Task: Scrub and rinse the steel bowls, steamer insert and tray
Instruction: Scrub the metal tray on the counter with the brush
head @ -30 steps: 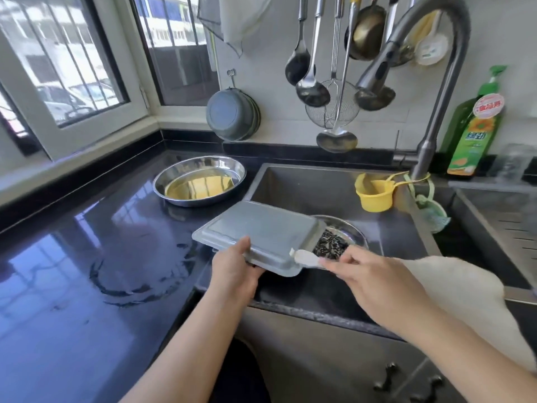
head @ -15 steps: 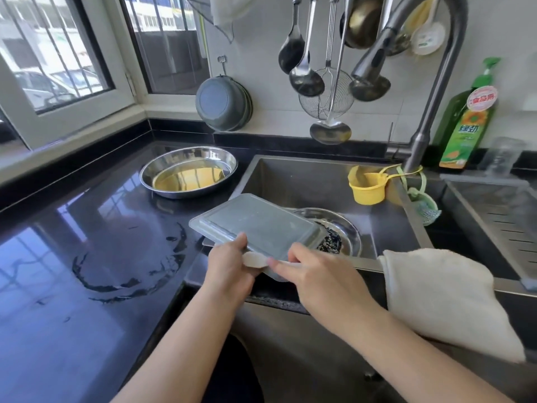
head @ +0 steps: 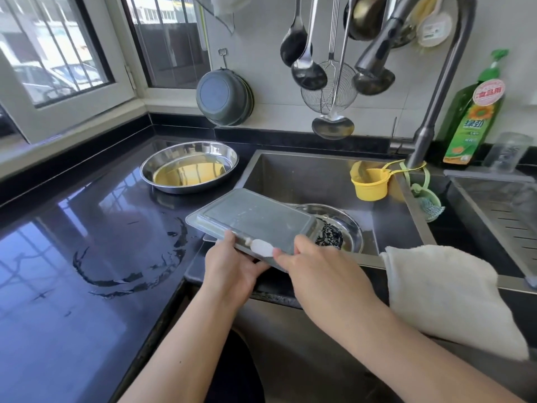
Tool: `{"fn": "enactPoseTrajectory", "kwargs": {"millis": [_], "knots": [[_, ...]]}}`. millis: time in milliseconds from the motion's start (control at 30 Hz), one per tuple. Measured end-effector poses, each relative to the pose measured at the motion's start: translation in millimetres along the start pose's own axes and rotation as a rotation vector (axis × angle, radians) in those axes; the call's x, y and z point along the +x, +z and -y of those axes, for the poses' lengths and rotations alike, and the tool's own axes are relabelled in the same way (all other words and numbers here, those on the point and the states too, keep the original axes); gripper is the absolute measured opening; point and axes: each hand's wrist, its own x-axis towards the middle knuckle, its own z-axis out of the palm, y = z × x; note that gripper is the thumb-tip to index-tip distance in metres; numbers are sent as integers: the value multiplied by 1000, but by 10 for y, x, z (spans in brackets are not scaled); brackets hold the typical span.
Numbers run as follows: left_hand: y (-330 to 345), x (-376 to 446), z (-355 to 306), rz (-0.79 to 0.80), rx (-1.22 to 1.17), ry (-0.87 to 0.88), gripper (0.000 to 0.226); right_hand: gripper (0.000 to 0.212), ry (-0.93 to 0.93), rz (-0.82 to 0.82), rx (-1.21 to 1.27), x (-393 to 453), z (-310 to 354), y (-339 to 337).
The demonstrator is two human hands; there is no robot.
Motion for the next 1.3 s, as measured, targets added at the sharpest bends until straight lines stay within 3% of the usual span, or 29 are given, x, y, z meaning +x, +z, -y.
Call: {"fn": "enactPoseTrajectory", "kwargs": {"millis": [200, 333, 433, 567, 733, 867, 1100, 1200, 1300], "knots": [[24, -21, 25, -1, 24, 0, 33, 57, 67, 97, -101, -41, -68, -178], [96, -7, -51, -15, 95, -15, 30, 46, 1, 69, -47, 444, 47, -106], [130, 61, -422, -15, 208, 30, 30, 51, -3, 99, 33, 668, -67, -202], [33, 173, -823, -10, 262, 34, 42, 54, -81, 181, 125, 688, -104, -286], [-132, 84, -725, 82, 236, -55, 58, 43, -130, 114, -44, 771, 262, -218], [-139, 44, -711, 108, 202, -14, 70, 45, -137, 118, -67, 1009, 476, -262], [-172, 33, -848, 32, 186, 9, 75, 63, -91, 375, -160, 803, 333, -450], [-133, 9, -792, 51, 203, 4, 73, 50, -105, 243, -176, 983, 433, -329], [-153, 12, -773, 26, 211, 19, 78, 51, -115, 174, -116, 1236, 586, -185]]}}
